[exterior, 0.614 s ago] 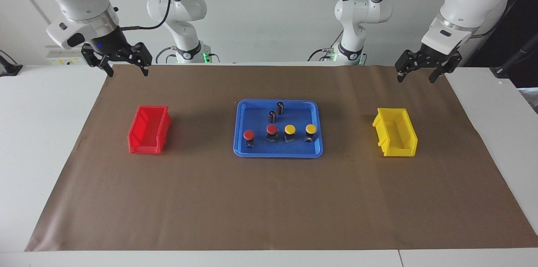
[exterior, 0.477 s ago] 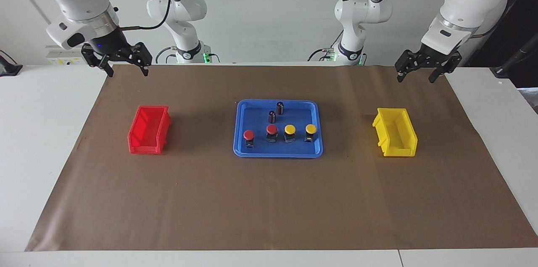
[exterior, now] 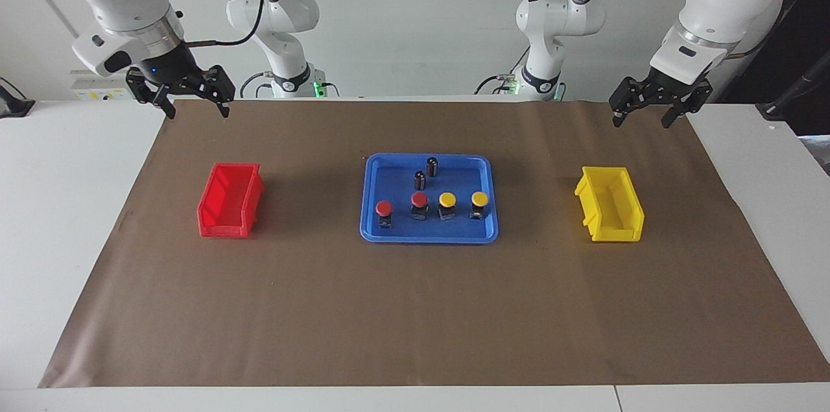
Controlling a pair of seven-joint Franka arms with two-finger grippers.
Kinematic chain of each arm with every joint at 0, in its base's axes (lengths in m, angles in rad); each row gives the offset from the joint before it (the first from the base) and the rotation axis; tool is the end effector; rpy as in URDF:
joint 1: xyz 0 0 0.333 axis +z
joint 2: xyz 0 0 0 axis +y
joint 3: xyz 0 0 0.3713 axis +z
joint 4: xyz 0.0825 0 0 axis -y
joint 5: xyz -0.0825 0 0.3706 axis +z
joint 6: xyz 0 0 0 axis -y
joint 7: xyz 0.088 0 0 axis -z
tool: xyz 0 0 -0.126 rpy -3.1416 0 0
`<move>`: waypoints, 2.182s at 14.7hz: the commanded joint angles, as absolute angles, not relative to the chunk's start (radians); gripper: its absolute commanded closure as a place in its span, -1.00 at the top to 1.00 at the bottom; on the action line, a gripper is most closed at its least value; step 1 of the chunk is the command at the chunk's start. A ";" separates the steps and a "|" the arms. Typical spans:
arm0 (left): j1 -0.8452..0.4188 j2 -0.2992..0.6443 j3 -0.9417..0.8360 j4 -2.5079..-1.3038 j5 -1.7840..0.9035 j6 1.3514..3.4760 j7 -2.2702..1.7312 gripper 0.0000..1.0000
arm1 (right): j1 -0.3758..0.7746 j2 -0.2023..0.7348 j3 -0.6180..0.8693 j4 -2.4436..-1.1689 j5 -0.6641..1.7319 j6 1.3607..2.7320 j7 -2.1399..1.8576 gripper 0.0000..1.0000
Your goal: Sort red and yellow buttons by color
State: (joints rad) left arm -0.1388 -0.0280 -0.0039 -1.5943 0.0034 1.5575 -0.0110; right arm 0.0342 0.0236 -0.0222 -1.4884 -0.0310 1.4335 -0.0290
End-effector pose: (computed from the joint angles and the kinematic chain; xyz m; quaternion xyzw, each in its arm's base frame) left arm 0.5239 -0.0749 0.6639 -0.9978 0.0658 0.0043 0.0021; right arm 0.5342 0.0024 0.6739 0.9989 0.0190 -0.0394 0.0154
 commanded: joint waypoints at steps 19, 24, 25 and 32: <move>-0.124 -0.060 -0.009 -1.634 -0.015 1.583 0.008 1.00 | 0.430 0.390 0.058 -1.702 -0.045 2.127 0.506 1.00; -0.124 -0.060 -0.009 -1.634 -0.014 1.583 0.008 1.00 | 0.433 0.365 0.061 -1.753 -0.044 2.094 0.499 0.80; -0.124 -0.060 -0.009 -1.634 -0.014 1.583 0.008 1.00 | 0.434 0.361 0.063 -1.758 -0.044 2.085 0.497 0.77; -0.124 -0.060 -0.011 -1.634 -0.015 1.583 0.008 1.00 | 0.433 0.353 0.063 -1.786 -0.041 2.115 0.466 0.36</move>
